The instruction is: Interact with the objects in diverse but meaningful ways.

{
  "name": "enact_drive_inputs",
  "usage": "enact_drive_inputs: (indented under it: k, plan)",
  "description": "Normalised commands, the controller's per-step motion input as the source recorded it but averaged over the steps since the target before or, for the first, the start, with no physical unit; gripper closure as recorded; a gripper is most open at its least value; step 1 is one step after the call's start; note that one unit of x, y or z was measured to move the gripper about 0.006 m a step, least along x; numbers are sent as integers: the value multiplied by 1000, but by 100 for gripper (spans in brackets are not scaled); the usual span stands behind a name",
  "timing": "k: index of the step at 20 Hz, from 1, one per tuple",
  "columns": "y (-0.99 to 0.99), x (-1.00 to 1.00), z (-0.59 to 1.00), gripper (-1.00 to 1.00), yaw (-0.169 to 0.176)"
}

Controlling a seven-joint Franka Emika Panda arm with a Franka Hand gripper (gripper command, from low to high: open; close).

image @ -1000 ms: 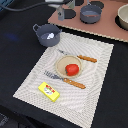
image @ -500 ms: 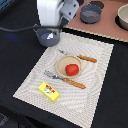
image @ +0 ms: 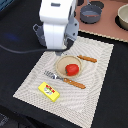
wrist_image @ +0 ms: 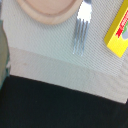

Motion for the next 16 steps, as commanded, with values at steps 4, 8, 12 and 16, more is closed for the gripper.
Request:
enact_drive_inputs:
  k: [4, 8, 12, 16]
  plan:
    - [-1, 562, -156, -100, 41]
    - [0, 280, -243, -100, 29]
    - [0, 232, -316, -100, 31]
    - [-6, 183, -379, -100, 31]
